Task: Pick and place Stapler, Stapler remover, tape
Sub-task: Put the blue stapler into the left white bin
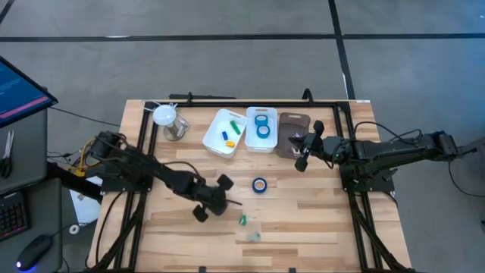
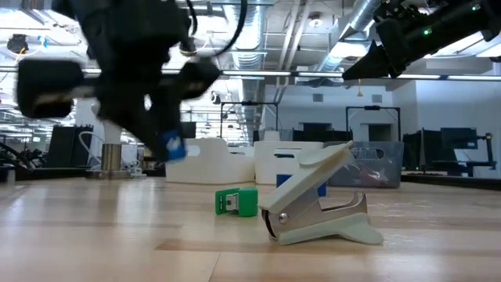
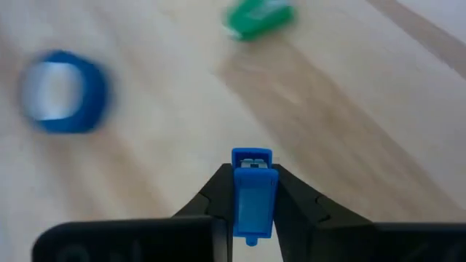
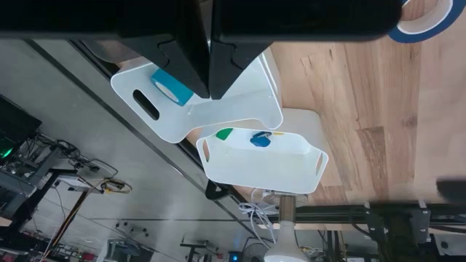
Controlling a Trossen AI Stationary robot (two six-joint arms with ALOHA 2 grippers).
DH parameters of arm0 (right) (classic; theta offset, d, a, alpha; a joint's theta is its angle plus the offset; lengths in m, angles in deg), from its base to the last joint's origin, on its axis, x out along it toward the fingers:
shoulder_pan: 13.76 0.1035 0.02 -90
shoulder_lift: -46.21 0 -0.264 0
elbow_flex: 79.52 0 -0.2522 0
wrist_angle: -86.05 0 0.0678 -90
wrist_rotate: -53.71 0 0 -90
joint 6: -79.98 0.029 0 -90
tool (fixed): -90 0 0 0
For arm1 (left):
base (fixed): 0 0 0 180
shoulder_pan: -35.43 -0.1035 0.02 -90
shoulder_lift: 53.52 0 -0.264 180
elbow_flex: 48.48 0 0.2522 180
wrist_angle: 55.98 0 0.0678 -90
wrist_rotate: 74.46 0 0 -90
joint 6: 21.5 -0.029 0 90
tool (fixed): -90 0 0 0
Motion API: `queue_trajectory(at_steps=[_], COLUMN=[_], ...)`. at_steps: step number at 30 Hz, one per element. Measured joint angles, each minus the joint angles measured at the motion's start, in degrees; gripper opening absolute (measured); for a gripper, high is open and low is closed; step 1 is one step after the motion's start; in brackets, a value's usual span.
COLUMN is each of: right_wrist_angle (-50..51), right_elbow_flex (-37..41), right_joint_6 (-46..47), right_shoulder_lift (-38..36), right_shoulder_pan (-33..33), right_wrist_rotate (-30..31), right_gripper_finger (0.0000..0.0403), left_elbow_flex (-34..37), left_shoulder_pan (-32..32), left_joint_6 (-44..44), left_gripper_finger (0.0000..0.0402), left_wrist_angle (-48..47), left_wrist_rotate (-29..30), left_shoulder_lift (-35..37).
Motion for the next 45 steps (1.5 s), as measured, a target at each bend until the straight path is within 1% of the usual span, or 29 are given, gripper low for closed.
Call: queue_trajectory(at_steps=[6,10,14,18,21,24,27,30,34,41,45], right_wrist_angle=[0.0,0.0,0.0,0.0,0.0,0.0,0.0,0.0,0.0,0.1,0.4], right_elbow_flex=[0.0,0.0,0.0,0.0,0.0,0.0,0.0,0.0,0.0,0.0,0.0], right_joint_6=[0.0,0.0,0.0,-0.2,-0.5,-0.5,-0.5,-0.5,-0.5,-0.6,-0.6], right_shoulder_lift=[0.0,0.0,0.0,0.0,0.0,0.0,0.0,0.0,0.0,0.0,0.0], right_shoulder_pan=[0.0,0.0,0.0,0.0,0.0,-0.1,-0.1,-0.1,-0.1,-0.1,-0.1], right_wrist_rotate=[0.0,0.0,0.0,0.0,0.0,0.0,0.1,0.1,0.1,0.2,0.2], right_gripper_finger=[0.0,0.0,0.0,0.0,0.0,0.0,0.0,0.0,0.0,0.0,0.0], left_elbow_flex=[0.0,0.0,0.0,0.0,-0.1,-0.1,-0.1,-0.1,-0.1,-0.1,0.0], left_shoulder_pan=[-4.6,-9.8,-17.1,-25.3,-31.3,-36.8,-41.3,-44.2,-45.8,-45.5,-45.5], left_joint_6=[-0.5,-4.4,-7.1,-7.6,-6.7,-1.3,6.1,11.0,14.5,17.8,19.8], left_gripper_finger=[0.0047,0.0048,0.0049,0.0047,0.0048,0.0047,0.0047,0.0048,0.0048,0.0048,0.0049], left_wrist_angle=[0.3,1.7,7.2,13.4,15.5,15.4,15.4,15.3,15.4,15.2,15.2], left_wrist_rotate=[8.7,12.7,13.7,13.2,11.9,9.4,4.0,-1.2,-3.4,-3.6,-3.8], left_shoulder_lift=[9.6,15.5,18.7,19.2,18.6,17.3,15.4,12.5,7.7,-0.4,-3.4])
